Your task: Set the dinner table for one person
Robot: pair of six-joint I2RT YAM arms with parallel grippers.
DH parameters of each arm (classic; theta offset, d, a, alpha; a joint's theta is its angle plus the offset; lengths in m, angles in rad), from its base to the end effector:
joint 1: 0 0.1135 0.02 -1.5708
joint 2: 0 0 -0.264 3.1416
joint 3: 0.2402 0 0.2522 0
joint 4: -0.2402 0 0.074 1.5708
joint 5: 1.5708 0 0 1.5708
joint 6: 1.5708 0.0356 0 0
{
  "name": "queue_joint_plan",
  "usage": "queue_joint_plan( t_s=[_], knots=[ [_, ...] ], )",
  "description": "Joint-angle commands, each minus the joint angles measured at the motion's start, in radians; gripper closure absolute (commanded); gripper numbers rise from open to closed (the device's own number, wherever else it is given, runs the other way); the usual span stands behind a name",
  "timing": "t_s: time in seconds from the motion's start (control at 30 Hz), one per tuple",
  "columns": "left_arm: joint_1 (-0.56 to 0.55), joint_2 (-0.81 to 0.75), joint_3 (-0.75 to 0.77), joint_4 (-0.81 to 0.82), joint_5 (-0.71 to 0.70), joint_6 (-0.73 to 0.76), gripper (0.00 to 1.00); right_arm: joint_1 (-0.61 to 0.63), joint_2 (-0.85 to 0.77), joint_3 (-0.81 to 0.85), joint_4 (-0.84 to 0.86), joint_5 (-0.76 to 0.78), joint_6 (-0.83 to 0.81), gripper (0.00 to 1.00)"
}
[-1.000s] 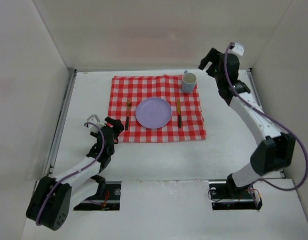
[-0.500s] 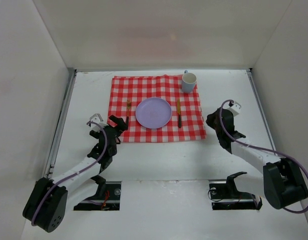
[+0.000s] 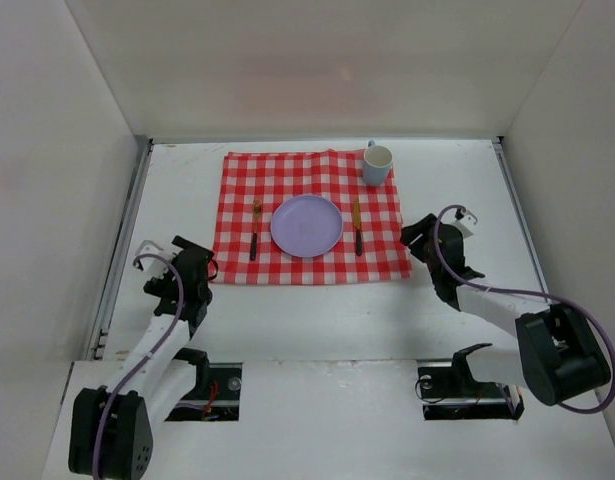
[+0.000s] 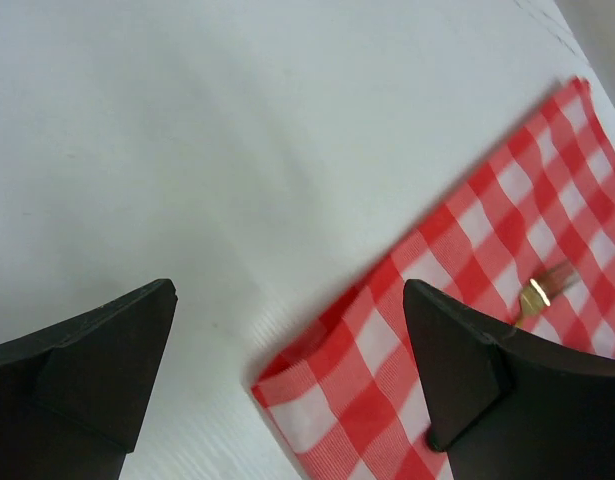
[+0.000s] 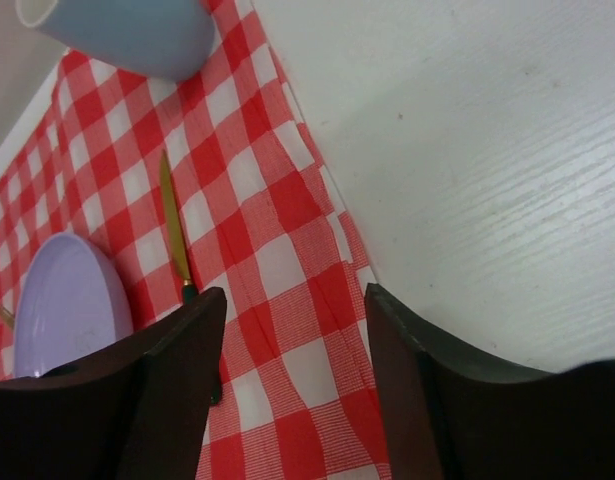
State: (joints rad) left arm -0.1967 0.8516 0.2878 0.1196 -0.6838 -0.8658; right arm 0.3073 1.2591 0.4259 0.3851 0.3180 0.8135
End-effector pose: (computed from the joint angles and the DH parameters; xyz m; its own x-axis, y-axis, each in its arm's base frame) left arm 0.1779 -0.0125 0.1883 0.0376 -0.6095 -0.7919 -0.5853 0.6289 -0.5118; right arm 0.2372 0.0636 0.1771 -0.2973 0.6298 -0.7176 0.2872 0.7757 0.5619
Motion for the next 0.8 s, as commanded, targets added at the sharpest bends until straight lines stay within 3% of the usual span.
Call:
queue_joint_plan(
  t_s=[0.0,0.37,0.77],
  knots=[
    [0.059,-0.054,0.04,-0.121,-0.017,-0.053,0.0,0.0,-0.053,-0.009,0.095,-0.005,0.007,0.34],
    [0.067,0.047,0.103,-0.159,-0.005,-0.058,0.0,0.0,-0.043,-0.009,0.097,-0.048,0.018,0.31],
    [0.055,0.047,0.083,-0.126,-0.013,-0.055,0.0,0.008,-0.03,0.002,0.095,-0.037,0.001,0.3]
  ],
)
